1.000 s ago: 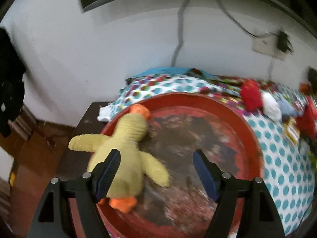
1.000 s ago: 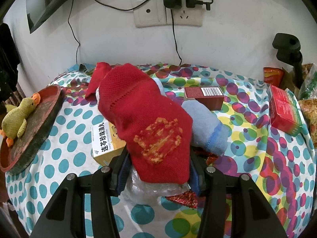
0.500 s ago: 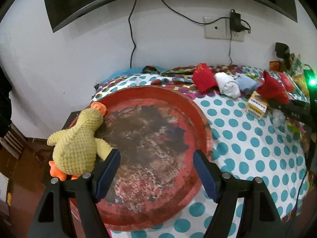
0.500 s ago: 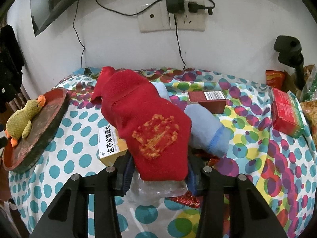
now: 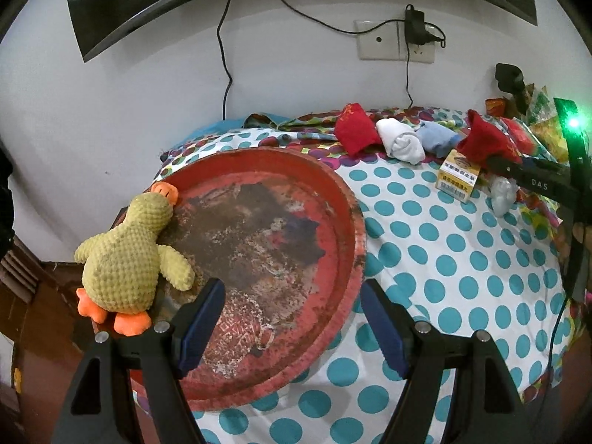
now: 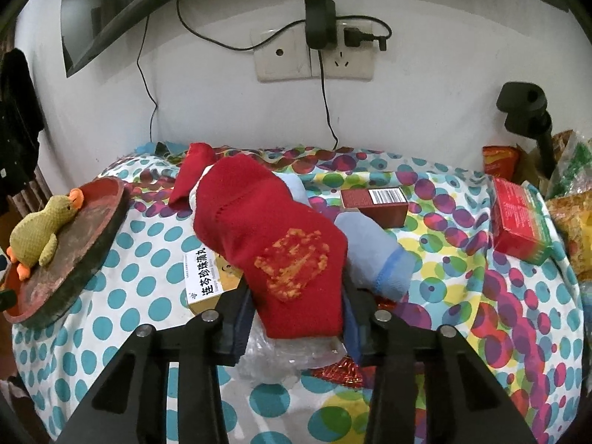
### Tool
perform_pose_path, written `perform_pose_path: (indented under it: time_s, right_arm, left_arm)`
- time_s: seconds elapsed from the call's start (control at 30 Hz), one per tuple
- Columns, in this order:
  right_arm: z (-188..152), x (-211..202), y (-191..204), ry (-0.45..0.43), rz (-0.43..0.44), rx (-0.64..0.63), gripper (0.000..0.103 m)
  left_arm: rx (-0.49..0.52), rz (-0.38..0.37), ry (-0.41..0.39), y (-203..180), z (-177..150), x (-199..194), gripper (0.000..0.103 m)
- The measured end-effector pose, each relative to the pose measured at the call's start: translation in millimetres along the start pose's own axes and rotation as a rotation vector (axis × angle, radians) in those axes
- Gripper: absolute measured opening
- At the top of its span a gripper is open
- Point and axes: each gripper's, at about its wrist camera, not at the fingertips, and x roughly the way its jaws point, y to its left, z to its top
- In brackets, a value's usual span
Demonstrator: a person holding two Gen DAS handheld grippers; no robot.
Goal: Organize objects
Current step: 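Withdraw the open left tool from the duck on the tray, then carry the red sock onto the red tray and open the right tool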
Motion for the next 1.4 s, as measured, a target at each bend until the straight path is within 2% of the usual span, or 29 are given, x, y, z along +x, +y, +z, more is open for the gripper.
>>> perform_pose_path:
  time_s: [0.13, 0.3, 0.57, 0.87, 1.4]
  right_arm:
    - [-0.9, 1.6, 6.3, 0.015, -0.035, -0.025, 0.038]
    - [2.3, -5.5, 20.8, 0.021, -0.033, -0.053, 0.038]
    - [18.3, -24.4, 58.8, 0.010, -0.016, -0.124, 0.038]
    - [35.0, -34.4, 114.8, 0.035, 0.060, -0.175, 0.038]
    - [51.3, -10.6, 217.5, 0.112, 0.161, -0.291, 0.038]
  left_arm:
    - [0.009, 0.010, -0.006, -3.7, -2.2, -4.7, 0.078]
    - [0.009, 0.020, -0.017, -5.5, -5.5, -13.4, 0.078]
    - [-0.058, 0.018, -0.039, 8.6, -17.0, -30.1, 0.078]
    - [-0.176, 0.055, -0.043, 50.2, -26.7, -45.2, 0.078]
    - [-0.337, 0.092, -0.032, 118.9, -37.8, -45.8, 0.078]
